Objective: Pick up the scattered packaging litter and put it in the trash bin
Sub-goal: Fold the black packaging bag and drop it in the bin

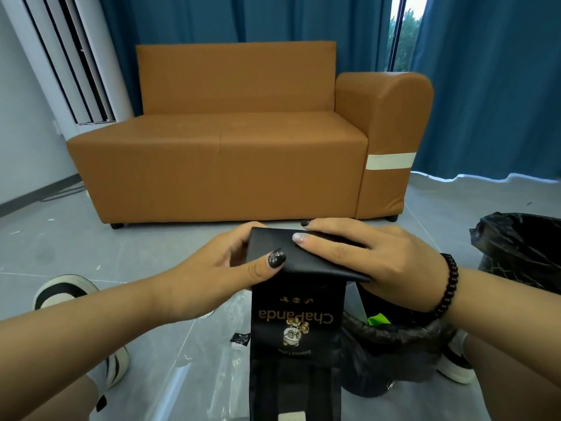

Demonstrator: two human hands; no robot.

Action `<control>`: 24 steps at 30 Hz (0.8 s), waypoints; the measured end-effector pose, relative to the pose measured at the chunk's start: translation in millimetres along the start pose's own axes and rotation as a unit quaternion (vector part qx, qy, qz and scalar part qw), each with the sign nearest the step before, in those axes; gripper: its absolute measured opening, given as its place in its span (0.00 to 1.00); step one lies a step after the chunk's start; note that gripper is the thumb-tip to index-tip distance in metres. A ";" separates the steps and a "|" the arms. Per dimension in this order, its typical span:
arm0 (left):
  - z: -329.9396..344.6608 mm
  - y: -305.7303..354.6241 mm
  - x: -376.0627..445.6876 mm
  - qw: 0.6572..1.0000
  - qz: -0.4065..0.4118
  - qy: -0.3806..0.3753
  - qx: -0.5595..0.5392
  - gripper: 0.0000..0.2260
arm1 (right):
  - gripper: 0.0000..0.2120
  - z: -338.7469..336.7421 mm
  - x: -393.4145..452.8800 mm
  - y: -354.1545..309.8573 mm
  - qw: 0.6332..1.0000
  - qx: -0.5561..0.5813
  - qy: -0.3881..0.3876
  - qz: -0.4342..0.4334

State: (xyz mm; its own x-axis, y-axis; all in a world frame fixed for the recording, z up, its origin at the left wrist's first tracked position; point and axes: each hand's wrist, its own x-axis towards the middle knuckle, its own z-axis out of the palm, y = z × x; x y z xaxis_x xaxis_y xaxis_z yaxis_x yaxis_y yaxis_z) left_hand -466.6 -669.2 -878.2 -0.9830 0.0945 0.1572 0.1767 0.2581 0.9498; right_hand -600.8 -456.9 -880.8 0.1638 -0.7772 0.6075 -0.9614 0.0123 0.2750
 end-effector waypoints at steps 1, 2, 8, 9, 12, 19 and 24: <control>1.9 -0.3 1.1 1.000 -0.006 0.014 -0.017 0.26 | 0.17 0.3 -0.9 1.3 1.000 -0.016 -0.012 -0.002; 3.2 -0.9 2.6 0.999 -0.007 0.033 -0.030 0.22 | 0.17 1.1 -1.7 2.2 1.000 -0.025 -0.018 0.001; 6.9 3.0 8.3 0.995 0.049 0.089 0.012 0.10 | 0.27 7.5 -0.6 1.0 0.985 0.145 -0.038 0.084; 6.5 3.6 8.3 0.994 0.053 0.096 0.016 0.08 | 0.31 6.3 -0.6 0.9 0.974 0.195 -0.049 0.105; 0.5 0.6 8.5 0.986 0.088 0.127 0.056 0.11 | 0.37 2.4 -1.3 -2.5 0.895 0.382 -0.062 0.221; -0.1 0.5 9.9 0.988 0.073 0.128 0.043 0.09 | 0.21 12.9 -0.9 -5.2 0.916 0.318 0.039 0.240; 3.6 0.5 11.6 0.994 -0.006 0.106 -0.011 0.04 | 0.19 10.3 0.9 -1.9 0.924 0.300 0.109 0.212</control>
State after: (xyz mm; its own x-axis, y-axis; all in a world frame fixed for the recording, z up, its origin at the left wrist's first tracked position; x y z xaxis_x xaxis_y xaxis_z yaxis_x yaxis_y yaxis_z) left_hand -477.8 -664.6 -876.9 -0.9737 -0.1132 0.1978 0.1669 0.2367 0.9571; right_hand -601.1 -464.2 -888.4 -0.2782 -0.6372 0.7187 -0.8878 -0.1150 -0.4456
